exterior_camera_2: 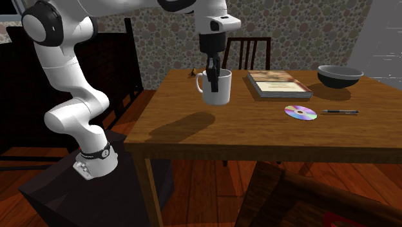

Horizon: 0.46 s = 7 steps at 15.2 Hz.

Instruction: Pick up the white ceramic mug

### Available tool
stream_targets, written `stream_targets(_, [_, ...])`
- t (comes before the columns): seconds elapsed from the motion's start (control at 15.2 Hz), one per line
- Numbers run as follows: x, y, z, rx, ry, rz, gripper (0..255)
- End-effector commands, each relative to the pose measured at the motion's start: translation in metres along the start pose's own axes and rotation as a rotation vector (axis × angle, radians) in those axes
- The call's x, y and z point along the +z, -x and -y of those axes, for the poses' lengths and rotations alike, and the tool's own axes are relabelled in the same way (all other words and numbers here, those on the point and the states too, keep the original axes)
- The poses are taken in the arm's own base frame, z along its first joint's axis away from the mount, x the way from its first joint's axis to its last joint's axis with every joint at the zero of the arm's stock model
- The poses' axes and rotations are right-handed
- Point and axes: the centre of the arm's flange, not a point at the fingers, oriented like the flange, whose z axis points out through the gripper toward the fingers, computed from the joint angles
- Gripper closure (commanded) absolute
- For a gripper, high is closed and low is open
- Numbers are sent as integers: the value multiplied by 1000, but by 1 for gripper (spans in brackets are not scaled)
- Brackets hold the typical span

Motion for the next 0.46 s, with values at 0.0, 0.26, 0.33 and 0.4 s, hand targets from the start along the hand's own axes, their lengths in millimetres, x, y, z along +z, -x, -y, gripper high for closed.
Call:
stream_targets(0.0, [-10, -2, 1, 0, 0, 0, 255])
stream_targets(0.26, [-31, -4, 2, 0, 0, 0, 255])
stream_targets(0.33, [-32, -4, 2, 0, 0, 0, 255])
stream_targets(0.4, [-32, -4, 2, 0, 0, 0, 255])
